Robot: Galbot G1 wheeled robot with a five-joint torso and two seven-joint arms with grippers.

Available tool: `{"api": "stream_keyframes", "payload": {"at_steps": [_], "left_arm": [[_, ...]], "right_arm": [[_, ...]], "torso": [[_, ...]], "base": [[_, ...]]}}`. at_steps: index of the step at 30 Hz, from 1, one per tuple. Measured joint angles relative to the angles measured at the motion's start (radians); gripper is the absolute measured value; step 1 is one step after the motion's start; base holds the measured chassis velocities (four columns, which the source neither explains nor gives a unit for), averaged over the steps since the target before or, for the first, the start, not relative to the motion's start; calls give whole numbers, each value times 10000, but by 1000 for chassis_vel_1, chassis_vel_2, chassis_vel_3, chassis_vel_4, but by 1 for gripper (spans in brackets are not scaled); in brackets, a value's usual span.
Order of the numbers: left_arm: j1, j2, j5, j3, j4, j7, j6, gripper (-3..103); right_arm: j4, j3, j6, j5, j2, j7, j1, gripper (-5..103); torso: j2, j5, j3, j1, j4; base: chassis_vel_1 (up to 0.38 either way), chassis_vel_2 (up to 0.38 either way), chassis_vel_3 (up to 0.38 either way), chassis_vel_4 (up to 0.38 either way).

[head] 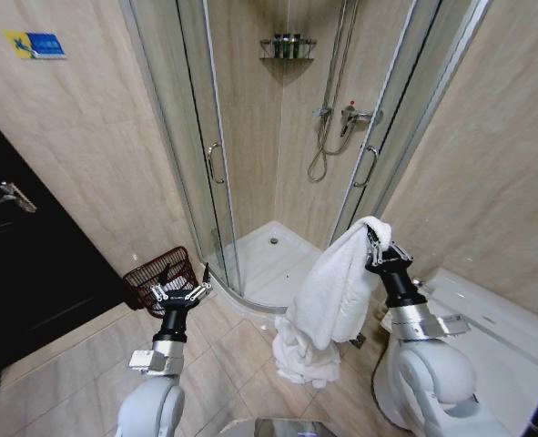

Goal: Discard the used towel into the hamper.

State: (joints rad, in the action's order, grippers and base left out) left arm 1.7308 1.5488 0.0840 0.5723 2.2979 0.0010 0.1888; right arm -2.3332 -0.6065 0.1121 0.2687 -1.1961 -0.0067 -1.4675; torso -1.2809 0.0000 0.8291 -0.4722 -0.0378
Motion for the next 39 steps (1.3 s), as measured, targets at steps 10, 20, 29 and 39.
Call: {"api": "stream_keyframes", "payload": {"at_steps": [10,20,29,39], "left_arm": [[29,145,-192,-70,-134,10,67,100],[47,201,-597,-189,-156,-152,266,100],[-11,216,-694,-359,-155,-296,302,100],[-100,145,-728,-349,-435,-341,143,100]], "right_arm": [[198,19,108,-2,140,-76,19,2],[453,2,363,-143,192,-179,-3,2],[852,-152,674,-13,272,-176,14,2],[1208,-123,737,-9,215,-206,225,2]], "torso": [[0,1,0,0,0],[0,2,1,-1,-2],[0,1,0,0,0],[0,2,0,1,0]], "base": [[1,39,37,2],[19,92,69,-9],[66,120,-47,-142],[112,198,-115,-197]]}}
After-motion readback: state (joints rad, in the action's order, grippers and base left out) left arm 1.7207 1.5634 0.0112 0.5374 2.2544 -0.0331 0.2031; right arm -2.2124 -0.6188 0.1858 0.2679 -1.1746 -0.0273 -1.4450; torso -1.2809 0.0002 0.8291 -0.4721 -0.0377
